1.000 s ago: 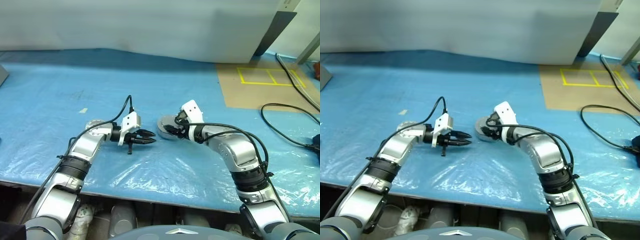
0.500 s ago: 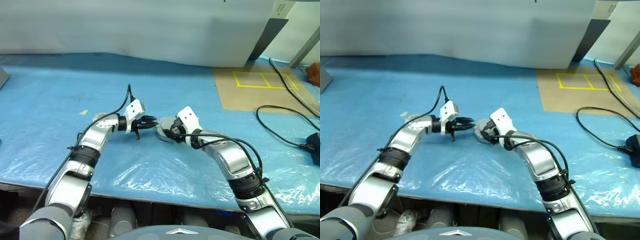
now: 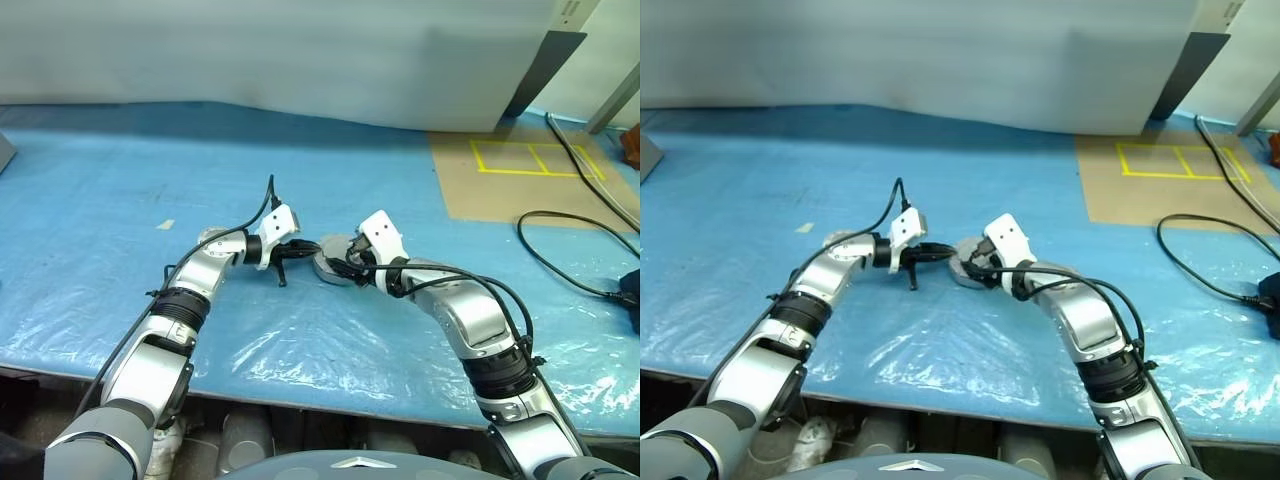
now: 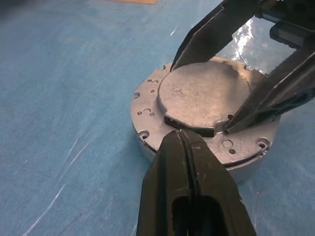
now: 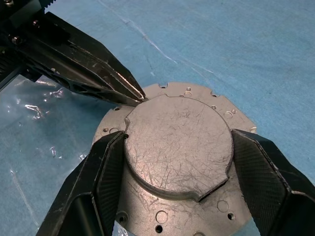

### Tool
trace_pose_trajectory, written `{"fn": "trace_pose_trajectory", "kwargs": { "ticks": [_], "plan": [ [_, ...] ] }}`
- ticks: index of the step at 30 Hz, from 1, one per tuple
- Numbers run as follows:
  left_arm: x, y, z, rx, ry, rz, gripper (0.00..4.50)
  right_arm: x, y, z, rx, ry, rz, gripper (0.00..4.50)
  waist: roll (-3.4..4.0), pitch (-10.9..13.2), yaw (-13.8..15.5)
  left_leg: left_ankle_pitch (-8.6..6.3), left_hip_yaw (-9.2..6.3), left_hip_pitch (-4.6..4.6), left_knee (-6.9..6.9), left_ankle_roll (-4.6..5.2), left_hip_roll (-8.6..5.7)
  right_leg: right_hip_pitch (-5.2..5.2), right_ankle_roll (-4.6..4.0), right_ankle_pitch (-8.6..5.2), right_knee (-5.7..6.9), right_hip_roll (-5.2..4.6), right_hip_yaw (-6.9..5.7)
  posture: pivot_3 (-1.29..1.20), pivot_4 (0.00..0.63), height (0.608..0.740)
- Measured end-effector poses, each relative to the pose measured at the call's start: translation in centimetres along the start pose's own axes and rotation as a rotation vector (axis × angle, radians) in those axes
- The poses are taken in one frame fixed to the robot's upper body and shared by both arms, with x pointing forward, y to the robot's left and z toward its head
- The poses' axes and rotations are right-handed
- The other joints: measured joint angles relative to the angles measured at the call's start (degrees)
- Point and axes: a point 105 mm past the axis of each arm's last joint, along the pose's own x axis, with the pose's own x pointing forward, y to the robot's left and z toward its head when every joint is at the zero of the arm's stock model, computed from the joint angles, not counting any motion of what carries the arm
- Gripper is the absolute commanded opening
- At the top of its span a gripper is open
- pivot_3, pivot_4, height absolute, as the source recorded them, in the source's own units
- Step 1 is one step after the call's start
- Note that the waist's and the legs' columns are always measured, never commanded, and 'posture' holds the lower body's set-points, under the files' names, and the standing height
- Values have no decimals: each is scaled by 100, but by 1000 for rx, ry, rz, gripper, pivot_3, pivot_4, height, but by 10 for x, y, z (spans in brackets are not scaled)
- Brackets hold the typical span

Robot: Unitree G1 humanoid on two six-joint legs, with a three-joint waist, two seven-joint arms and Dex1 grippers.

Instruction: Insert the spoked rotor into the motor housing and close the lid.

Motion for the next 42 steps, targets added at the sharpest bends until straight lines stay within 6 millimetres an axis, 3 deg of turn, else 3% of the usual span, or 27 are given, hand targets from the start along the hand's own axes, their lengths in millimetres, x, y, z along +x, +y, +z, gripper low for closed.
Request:
{"fn": "trace_pose_trajectory", "kwargs": {
  "ticks": [8,9,12,20,24,28,33,37,42],
  "plan": [
    [1,-2,3,44,-3,-23,24,-4,0,2,-52,-97,-17,2969,3,2,2,8,1,-44,-5,-14,0,-34,-34,21,-14,1,-6,0,150,740],
    [1,-2,3,47,-3,-24,0,-4,0,2,-61,-112,-19,3698,5,3,0,8,1,-50,-4,-14,0,-40,-34,22,-14,1,-6,0,150,740],
    [2,-3,5,54,-5,-34,0,-6,-5,6,-82,-157,-38,4454,21,17,0,8,1,-78,2,-13,-2,-60,-31,25,-12,0,-8,0,150,740],
    [4,-4,9,78,-14,-55,0,-14,-7,11,-137,-182,-2,4454,62,57,46,10,-9,-118,6,-16,-1,-77,-15,43,-9,0,-35,0,150,740],
    [5,-2,10,84,-13,-54,0,-27,-14,25,-106,-243,3,4454,63,76,47,10,-11,-119,9,-15,-1,-76,-15,43,-9,0,-37,0,150,740],
    [5,-1,10,88,-11,-54,0,-44,-9,40,3,-316,101,4454,68,83,47,11,-12,-117,10,-15,-1,-75,-15,43,-7,0,-37,0,150,740],
    [5,-1,9,89,-9,-53,0,-54,-25,41,215,-341,82,4454,68,83,49,11,-12,-114,18,-15,-1,-74,-22,40,4,0,-37,0,150,740],
    [5,-1,9,95,-7,-56,0,-62,-47,18,474,-266,49,4454,69,83,74,11,-12,-112,21,-15,-3,-69,-39,31,4,-2,-37,0,150,740],
    [5,-1,9,97,-7,-55,0,-69,-39,-20,701,-142,109,4454,79,89,124,12,-12,-110,20,-16,0,-69,-39,31,7,-1,-41,0,150,740]
  ]
}}
